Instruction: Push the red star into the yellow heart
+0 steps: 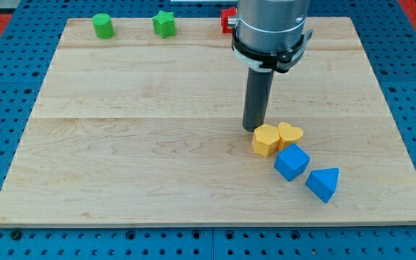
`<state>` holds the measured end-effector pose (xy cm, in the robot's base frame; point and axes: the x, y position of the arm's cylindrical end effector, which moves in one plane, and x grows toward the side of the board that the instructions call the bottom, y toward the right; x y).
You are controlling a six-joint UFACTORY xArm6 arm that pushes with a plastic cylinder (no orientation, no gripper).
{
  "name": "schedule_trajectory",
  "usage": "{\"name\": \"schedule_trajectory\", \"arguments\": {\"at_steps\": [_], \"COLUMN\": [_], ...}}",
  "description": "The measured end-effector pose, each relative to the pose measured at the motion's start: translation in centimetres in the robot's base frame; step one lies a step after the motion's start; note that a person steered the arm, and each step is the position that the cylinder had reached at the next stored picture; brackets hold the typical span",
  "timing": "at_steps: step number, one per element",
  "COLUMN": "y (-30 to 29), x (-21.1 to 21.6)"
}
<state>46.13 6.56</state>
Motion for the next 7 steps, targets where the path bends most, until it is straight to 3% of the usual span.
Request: {"name": "schedule_trajectory", "arguments": {"at_steps": [2, 4, 5, 7], "y": [-1.2, 10.2, 12.8, 11.8], "x": [-9.2, -18.3, -24.7, -27.0]}}
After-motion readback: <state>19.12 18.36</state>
